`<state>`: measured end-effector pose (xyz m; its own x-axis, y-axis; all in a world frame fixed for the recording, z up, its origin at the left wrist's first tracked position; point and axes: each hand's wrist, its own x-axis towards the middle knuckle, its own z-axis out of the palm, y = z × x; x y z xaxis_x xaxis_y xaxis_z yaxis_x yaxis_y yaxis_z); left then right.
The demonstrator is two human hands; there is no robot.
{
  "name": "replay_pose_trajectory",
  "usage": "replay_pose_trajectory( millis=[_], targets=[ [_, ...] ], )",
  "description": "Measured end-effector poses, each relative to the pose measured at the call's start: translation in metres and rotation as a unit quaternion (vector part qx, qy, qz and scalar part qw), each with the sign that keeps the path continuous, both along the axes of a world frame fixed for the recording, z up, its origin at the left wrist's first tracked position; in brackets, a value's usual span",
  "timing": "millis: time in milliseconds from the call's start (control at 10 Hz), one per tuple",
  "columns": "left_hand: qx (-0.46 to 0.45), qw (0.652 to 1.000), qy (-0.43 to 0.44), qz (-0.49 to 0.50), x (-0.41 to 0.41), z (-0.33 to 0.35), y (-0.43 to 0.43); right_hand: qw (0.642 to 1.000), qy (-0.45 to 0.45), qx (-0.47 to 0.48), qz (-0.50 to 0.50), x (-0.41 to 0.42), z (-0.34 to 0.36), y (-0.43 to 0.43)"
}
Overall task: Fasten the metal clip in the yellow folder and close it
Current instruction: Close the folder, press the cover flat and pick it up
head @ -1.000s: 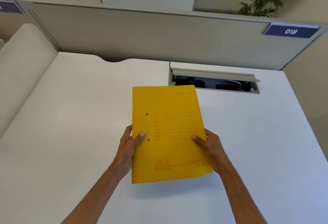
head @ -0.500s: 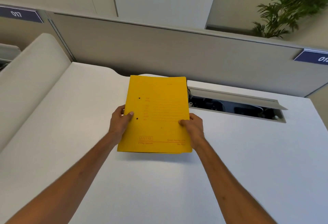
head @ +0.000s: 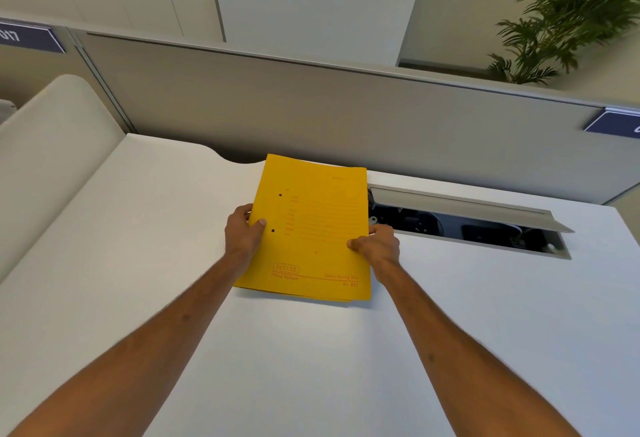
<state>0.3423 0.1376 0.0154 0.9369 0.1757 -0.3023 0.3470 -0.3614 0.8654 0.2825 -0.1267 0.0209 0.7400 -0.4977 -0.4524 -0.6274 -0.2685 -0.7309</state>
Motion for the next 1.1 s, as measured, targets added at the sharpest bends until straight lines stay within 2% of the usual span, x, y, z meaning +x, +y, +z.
replay_pose_trajectory(
  millis=[200, 300, 500, 700, 800, 900, 1100],
  targets=[
    [0.101, 0.995, -0.018, -0.02, 0.008, -0.032, 0.01, 0.999, -0.015, -0.026, 0.013, 0.004, -0.007, 0.004],
    [0.153, 0.987, -0.011, -0.038, 0.008, -0.035, 0.008, 0.999, -0.019, -0.037, 0.016, 0.002, -0.008, 0.005],
    [0.2, 0.977, 0.005, -0.069, -0.001, -0.017, 0.002, 0.998, -0.018, -0.055, 0.017, 0.001, -0.009, 0.006],
    [0.255, 0.96, 0.005, -0.112, -0.007, -0.013, 0.001, 0.989, -0.029, -0.137, 0.057, -0.005, -0.018, 0.018],
    [0.268, 0.954, -0.019, -0.134, -0.011, -0.015, 0.003, 0.971, -0.031, -0.217, 0.094, -0.014, -0.02, 0.021],
    [0.296, 0.937, -0.087, -0.164, -0.025, -0.015, -0.001, 0.941, -0.056, -0.308, 0.126, -0.032, -0.012, 0.026],
    [0.293, 0.895, -0.271, -0.201, -0.053, 0.01, -0.033, 0.871, -0.186, -0.426, 0.16, -0.07, -0.007, 0.018]
  ],
)
